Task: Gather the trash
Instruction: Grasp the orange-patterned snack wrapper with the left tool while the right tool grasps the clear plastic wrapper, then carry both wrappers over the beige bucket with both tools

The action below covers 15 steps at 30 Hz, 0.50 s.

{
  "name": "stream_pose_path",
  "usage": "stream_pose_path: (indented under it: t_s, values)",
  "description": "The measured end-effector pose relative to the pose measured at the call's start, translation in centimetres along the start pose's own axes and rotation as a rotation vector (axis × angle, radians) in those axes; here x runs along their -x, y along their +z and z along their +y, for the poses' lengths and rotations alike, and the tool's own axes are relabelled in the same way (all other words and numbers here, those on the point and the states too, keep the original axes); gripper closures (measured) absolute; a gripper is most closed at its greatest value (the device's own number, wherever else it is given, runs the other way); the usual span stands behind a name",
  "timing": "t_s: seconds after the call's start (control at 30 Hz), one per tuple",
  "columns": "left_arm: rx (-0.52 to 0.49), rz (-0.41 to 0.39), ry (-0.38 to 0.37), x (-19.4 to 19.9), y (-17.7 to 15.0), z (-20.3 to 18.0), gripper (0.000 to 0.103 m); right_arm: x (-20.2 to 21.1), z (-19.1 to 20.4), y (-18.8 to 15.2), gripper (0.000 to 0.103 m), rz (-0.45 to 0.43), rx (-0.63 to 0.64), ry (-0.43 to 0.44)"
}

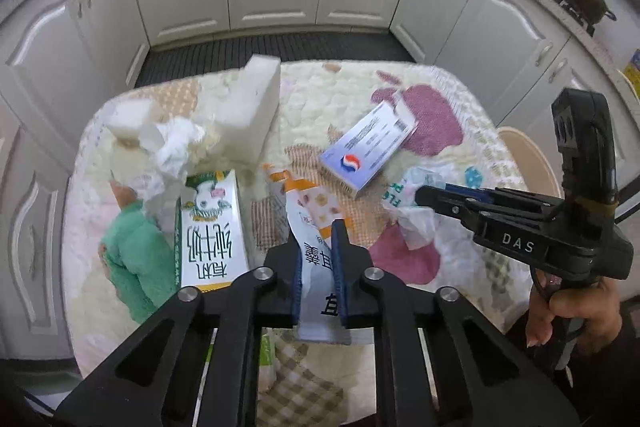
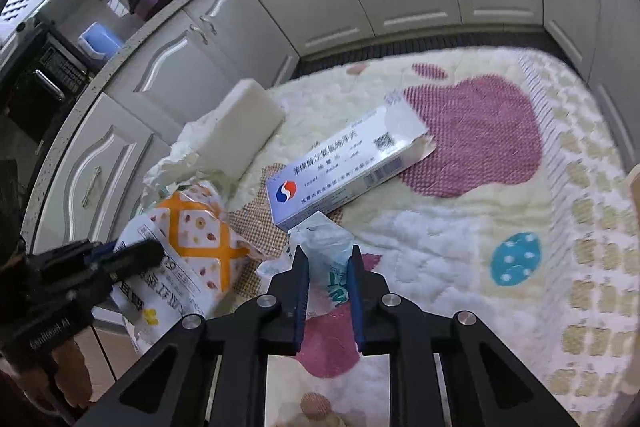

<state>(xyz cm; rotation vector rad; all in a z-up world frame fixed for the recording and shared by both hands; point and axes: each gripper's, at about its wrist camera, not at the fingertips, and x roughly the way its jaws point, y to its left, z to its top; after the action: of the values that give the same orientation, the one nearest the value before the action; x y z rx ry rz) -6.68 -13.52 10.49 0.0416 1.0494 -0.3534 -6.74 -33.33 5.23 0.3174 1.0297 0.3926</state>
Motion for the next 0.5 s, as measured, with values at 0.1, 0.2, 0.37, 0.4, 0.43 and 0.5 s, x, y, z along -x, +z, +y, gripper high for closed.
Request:
stream_pose_path:
  t_s: [0.1, 0.2, 0.37, 0.4, 0.43, 0.5]
  values:
    - [0.000, -0.029, -0.006, 1.0, 0.1, -0.4, 0.094, 1.8, 0.0, 0.0, 0.086, -0.035, 0.011, -0.004]
    - [-0.007, -0.047, -0.017, 1.6, 0.2, -1.2, 0.094, 3.0, 0.1, -0.1, 0.087, -0.056, 0.020, -0.017]
    - [-0.027, -0.066, -0.026, 1.9, 0.5, -2.8, 0.094, 4.5, -0.4, -0.3, 0.087, -0.080, 0.019, -0.031]
    - [-0.031, -0.070, -0.026, 1.9, 0.6, -3.1, 0.095, 4.7, -0.5, -0.4, 0.086, -0.083, 0.018, -0.036]
    - [-0.035, -0.072, -0.027, 1.9, 0.6, -3.4, 0.095, 4.9, -0.6, -0.4, 0.086, -0.086, 0.016, -0.042]
    - [-0.046, -0.080, -0.020, 1.8, 0.8, -4.2, 0.095, 5.5, -0.9, -0.6, 0.086, -0.094, 0.013, -0.054]
